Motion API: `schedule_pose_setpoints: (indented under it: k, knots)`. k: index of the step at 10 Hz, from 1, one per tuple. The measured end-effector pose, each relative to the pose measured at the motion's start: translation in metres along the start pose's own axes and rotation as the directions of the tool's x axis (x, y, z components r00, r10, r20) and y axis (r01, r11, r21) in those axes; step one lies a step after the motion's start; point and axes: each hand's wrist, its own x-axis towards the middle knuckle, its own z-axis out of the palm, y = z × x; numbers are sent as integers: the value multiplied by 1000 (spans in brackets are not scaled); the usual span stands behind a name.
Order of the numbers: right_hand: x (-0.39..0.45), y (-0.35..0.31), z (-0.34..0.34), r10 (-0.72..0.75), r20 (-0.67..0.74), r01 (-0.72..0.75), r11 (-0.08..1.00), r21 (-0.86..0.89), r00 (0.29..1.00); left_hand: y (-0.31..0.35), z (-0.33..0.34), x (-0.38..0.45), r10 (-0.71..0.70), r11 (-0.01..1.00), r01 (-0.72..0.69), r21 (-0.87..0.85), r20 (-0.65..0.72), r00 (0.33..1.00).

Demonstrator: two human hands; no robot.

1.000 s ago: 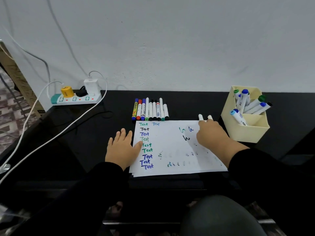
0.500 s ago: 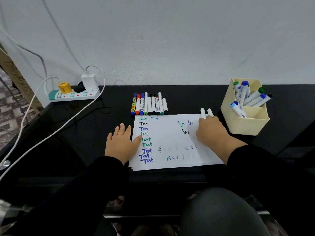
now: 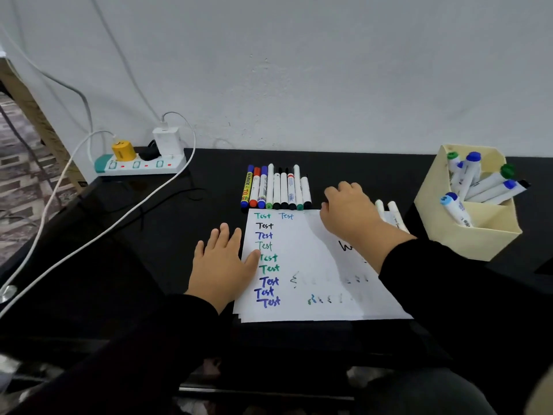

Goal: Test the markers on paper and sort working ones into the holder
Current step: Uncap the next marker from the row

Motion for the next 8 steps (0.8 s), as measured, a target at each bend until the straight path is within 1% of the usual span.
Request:
schedule_pose_setpoints:
  k: [1,2,3,5,6,7,8]
  knots:
    - [23,-9,8,23,41,-27,994,103,999,0,1,1,-1,1000,0,-21,-20,1000]
    - [41,-16,14,88,109,-113,961,253,990,0,2,1,0,1000,-1,-20,-24,1000]
    - [54,-21,16,161,220,-233,904,358,962,-1,3,2,-5,1000,5,-19,-16,1000]
    - [65,-26,14,248,334,-380,822,423,909,0,2,1,-11,1000,11,-22,0,1000]
    - [64,-24,10,319,331,-452,740,499,888,-1,1,1,-14,999,15,-29,5,1000]
    - [58,-21,3,367,354,-510,617,600,860,-2,3,1,-13,1000,14,-25,9,1000]
    - [45,-17,-6,390,425,-571,443,691,817,-1,5,0,-11,1000,11,-16,5,1000]
